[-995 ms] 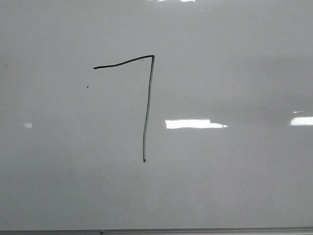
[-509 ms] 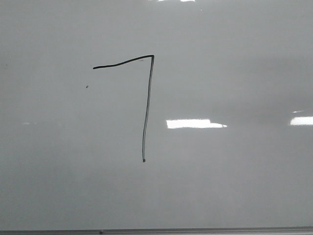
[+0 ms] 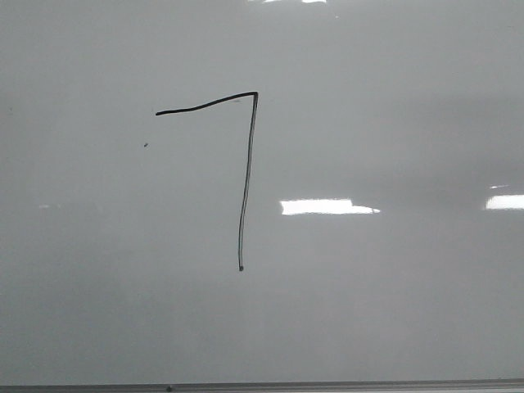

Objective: Write number 7 on whiteboard

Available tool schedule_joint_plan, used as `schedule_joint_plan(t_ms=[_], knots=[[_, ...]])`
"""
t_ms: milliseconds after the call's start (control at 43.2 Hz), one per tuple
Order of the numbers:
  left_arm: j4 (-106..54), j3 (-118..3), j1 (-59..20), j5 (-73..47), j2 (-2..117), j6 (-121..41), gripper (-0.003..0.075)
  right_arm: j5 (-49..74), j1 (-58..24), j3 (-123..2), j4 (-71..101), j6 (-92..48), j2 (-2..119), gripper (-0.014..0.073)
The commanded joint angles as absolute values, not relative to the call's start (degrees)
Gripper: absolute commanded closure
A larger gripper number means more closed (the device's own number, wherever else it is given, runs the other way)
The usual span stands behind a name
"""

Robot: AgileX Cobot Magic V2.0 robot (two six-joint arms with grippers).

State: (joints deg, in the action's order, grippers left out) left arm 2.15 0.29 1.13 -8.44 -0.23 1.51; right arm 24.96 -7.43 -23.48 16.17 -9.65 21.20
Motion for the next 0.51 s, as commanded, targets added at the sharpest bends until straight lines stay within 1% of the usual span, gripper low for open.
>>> schedule_joint_plan(t_ms=[0,301,394,486], knots=[[2.1,0.6,1.2,-3.7,-1.1,1.5,0.0741,20.4,-7.0,-25.0,16.5,-9.8,21.4,0.0662],[2.1,0.6,1.2,-3.7,-1.1,1.5,0.0741,20.1,-7.0,-24.9,16.5,-9.8,21.4,0.0662],[2.1,0.6,1.2,-3.7,-1.1,1.5,0.0741,17.6,-7.0,-24.1,15.7,-9.8,21.3,0.0662],[2.1,0.6,1.2,-3.7,-1.1,1.5,0.0741,12.1,-7.0,-20.9,13.6,-9.8,19.4,0.0662]])
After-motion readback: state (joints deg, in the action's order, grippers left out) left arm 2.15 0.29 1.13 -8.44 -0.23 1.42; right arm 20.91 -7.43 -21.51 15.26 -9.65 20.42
